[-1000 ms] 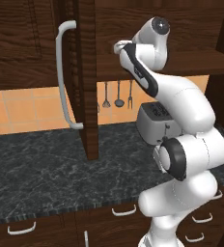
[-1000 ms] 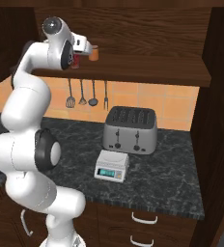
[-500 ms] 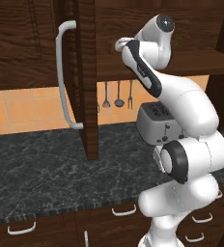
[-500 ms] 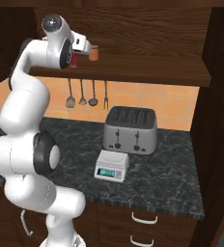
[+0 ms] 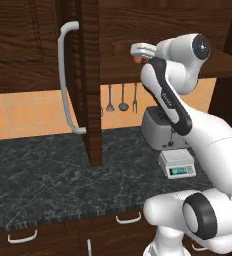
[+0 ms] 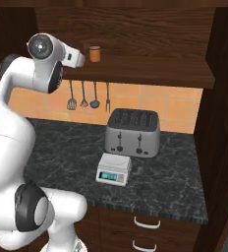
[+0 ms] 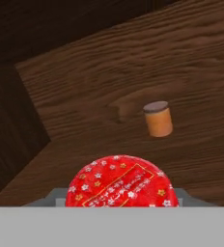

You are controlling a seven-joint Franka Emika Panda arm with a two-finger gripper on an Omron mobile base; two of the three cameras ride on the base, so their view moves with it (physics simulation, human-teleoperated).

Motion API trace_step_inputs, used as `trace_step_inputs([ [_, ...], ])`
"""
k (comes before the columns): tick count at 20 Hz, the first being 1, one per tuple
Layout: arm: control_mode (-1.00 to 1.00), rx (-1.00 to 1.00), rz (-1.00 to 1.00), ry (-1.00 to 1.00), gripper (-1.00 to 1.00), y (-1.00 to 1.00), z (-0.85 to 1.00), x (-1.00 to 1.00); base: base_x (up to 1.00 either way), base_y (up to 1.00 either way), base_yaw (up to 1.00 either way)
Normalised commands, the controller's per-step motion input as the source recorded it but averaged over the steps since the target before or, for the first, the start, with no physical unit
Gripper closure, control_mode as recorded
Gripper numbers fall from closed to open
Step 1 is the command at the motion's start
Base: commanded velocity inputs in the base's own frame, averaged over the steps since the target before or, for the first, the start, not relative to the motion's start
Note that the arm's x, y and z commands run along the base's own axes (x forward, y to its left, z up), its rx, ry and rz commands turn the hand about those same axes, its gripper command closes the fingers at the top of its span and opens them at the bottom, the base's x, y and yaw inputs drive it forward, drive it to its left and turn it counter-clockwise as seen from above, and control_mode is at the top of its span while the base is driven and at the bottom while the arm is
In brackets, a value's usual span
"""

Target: Pick the yogurt and place it on the digital scale for weighing, and close the cabinet.

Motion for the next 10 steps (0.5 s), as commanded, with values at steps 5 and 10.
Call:
trace_step_inputs([
  [5, -1.00, 0.08, 0.00, -0.03, 1.00, -0.19, 0.13, -1.00, 0.00, 0.00, 0.00],
  [10, -1.00, -0.09, 0.01, 0.00, 1.00, -0.43, 0.06, -1.00, 0.00, 0.00, 0.00],
])
